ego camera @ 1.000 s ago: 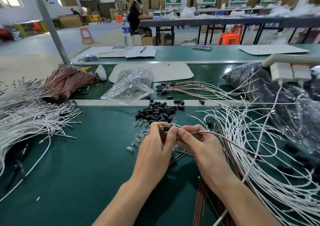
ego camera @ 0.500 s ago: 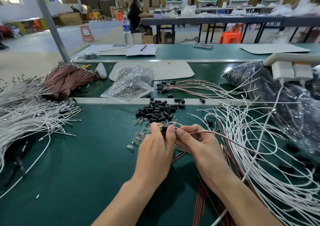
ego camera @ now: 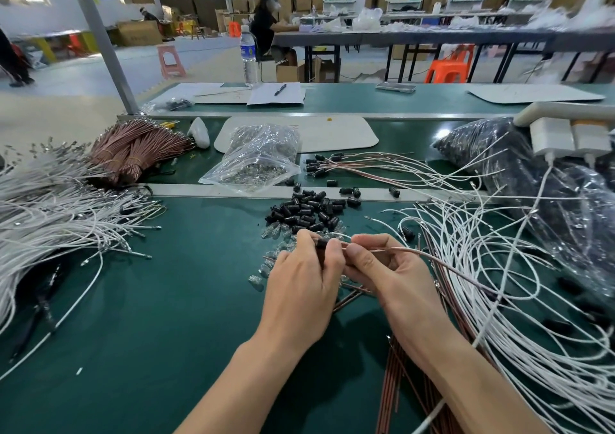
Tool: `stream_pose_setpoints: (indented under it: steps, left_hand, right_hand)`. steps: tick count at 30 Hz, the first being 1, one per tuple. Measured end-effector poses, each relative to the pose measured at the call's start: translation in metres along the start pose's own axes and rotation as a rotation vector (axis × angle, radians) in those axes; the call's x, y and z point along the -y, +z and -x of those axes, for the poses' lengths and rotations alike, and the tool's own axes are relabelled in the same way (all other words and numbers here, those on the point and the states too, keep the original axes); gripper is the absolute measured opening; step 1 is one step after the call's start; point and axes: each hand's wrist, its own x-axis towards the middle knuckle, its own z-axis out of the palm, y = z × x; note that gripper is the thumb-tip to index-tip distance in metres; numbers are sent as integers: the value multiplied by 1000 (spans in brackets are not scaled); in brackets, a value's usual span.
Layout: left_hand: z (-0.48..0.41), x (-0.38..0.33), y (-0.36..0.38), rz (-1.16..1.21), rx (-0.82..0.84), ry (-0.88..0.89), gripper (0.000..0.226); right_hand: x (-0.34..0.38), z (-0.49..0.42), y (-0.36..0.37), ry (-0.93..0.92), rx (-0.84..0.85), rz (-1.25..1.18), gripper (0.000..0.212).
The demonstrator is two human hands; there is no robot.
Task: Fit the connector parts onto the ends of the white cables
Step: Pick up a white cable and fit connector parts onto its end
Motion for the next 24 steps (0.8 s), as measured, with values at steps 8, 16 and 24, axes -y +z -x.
stream_pose_setpoints:
  steps: [8,16,24]
  left_hand:
    - [1,3,3,-20,-2,-26,54]
    - [1,1,8,-34,-22,-21,51]
    - [1,1,7,-35,-45,58,49]
  right_hand:
    - [-2,2,3,-21,14,6,26]
    - [-5,1,4,-4,15,-67,27]
    - [-2,2,4,-19,-6,-87,25]
